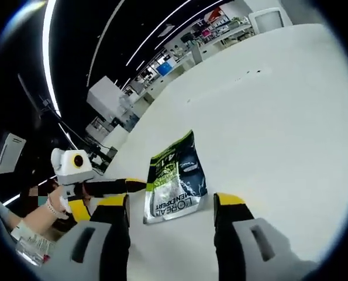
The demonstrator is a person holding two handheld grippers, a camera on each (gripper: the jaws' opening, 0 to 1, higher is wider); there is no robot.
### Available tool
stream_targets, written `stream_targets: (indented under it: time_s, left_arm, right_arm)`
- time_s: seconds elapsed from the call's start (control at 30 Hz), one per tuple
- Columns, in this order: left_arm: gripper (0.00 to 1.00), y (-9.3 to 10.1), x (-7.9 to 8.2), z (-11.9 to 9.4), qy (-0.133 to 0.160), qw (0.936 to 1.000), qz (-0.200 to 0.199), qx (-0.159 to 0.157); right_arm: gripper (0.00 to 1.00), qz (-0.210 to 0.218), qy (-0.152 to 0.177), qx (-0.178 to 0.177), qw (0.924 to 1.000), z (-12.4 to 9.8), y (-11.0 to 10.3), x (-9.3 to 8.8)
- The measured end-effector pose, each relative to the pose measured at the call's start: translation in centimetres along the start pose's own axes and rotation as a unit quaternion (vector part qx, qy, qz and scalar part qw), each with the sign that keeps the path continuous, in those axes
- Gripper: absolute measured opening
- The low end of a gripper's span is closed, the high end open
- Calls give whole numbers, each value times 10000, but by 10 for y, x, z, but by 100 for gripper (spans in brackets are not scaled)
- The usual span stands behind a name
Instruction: Arrange the skincare products in the storage area until every visible bottle or jar stands upright without overlapping.
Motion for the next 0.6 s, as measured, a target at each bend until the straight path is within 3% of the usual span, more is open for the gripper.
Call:
stream_targets:
  time_s: [0.23,0.37,0.6]
  left_arm:
    - [61,-14,0,3,139,9996,-249,52]
    - [46,-15,-7,6,220,9973,-681,-145]
    - [16,-25,-17,7,351,9943,-1003,-29]
  right_arm:
    - [46,384,58,225,9990,8,1,-2]
    - [40,934,245,498,9941,12,-1,-5]
    - [27,1529,591,514,9851,14,8,-5]
Point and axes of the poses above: the point that each gripper's makers call its tool centre point, and the gripper's own axes: z roughly forward along the fingers, y roughly to its right, x roughly out of its top, the point moved 3 cm from there along -z, roughly backward along the fingers, and after that the axes turned 2 degrees about -x, right-handed, at the moved point
